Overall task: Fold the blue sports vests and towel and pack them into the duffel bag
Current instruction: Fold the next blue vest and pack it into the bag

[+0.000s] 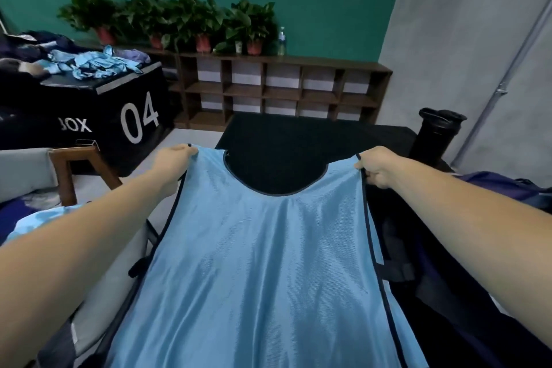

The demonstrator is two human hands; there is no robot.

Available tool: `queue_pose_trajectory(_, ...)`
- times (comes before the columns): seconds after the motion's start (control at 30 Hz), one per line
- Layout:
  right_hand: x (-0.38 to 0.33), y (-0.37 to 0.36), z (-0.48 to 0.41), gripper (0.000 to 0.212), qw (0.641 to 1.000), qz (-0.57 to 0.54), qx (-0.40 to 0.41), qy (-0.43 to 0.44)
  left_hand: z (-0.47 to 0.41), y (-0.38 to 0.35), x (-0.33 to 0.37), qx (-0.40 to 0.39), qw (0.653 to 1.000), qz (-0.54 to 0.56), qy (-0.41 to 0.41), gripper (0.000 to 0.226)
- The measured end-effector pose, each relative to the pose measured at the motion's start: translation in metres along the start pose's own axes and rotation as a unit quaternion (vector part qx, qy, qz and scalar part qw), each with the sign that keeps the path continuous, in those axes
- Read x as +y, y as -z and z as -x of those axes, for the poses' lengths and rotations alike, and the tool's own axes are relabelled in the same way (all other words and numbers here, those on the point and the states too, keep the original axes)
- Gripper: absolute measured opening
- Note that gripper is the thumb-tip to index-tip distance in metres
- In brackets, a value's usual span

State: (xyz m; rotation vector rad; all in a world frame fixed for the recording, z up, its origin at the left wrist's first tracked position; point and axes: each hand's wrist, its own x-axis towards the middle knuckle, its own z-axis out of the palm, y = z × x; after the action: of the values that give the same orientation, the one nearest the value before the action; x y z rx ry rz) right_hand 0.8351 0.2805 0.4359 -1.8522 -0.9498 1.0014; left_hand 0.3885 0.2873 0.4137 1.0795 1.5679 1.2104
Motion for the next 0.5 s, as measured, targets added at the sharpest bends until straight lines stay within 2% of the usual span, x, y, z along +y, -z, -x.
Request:
queue_pose_trajectory(0.13, 0.003, -0.002, -0.017, 0.023, 1.000, -0.024, 0.007, -0.011, -0.014, -0.016, 0.006, -0.010, 1.000, -0.024, 0.008, 0.012)
queue_pose_trajectory(0.27, -0.003, -0.005, -0.028, 0.026, 0.998, -0.064, 0.020, 0.017, -0.022, -0.032, 0.020, -0.027, 1.000, -0.008, -0.010, 0.006)
queue_pose_trajectory(0.37, -0.012, -0.009, -0.035, 0.029, 0.991, -0.121, 0.009, 0.051, -0.029, -0.043, 0.035, -0.020, 0.999, 0.031, -0.038, 0.018)
queue_pose_trajectory(0.4, -0.013, -0.011, -0.034, 0.038, 0.992, -0.119, -0.008, 0.049, -0.032, -0.045, 0.037, -0.028, 0.998, 0.029, -0.044, 0.023)
queue_pose_trajectory(0.5, -0.009, -0.017, -0.034, 0.089, 0.997, -0.043, -0.063, 0.019, -0.041, -0.049, 0.029, -0.075, 0.997, -0.003, -0.012, 0.035)
